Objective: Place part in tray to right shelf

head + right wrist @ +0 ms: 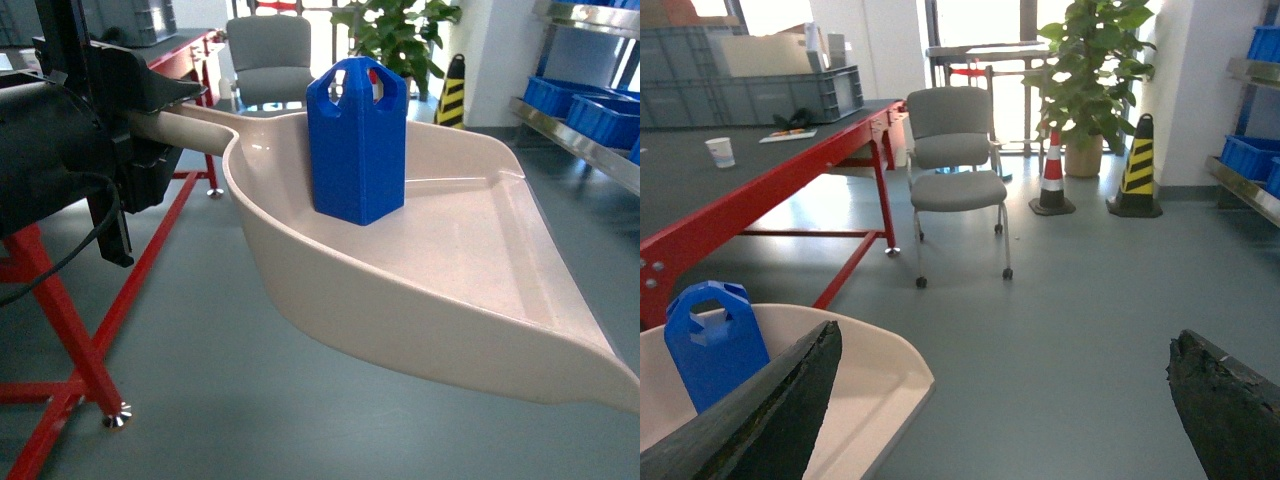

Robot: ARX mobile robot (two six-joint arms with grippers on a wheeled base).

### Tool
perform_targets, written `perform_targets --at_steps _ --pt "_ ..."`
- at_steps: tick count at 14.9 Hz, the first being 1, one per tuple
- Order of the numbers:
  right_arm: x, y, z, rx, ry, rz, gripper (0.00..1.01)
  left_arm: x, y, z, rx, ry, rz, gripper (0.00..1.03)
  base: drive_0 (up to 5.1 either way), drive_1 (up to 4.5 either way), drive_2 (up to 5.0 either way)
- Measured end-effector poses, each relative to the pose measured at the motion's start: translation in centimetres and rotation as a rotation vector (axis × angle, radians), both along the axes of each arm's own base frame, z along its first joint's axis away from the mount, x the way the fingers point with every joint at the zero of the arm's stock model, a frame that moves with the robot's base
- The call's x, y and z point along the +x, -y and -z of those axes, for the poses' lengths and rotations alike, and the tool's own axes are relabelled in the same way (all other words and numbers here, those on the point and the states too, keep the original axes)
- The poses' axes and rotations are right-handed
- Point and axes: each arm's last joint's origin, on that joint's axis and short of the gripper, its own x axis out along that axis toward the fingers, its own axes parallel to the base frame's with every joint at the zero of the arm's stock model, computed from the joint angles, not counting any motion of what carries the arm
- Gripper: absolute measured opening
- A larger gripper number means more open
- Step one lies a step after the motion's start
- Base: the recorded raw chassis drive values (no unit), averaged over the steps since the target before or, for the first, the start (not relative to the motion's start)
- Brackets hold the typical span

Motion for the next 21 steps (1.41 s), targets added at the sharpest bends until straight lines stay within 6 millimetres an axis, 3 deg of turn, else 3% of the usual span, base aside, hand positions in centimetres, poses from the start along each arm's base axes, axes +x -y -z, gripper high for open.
perform_targets --at_steps 21 --pt "0.06 -0.01 0.09 -0.001 -0.005 0.000 0.98 0.03 0.00 0.00 0.000 0.000 -0.003 0.13 -1.6 -1.58 -1.6"
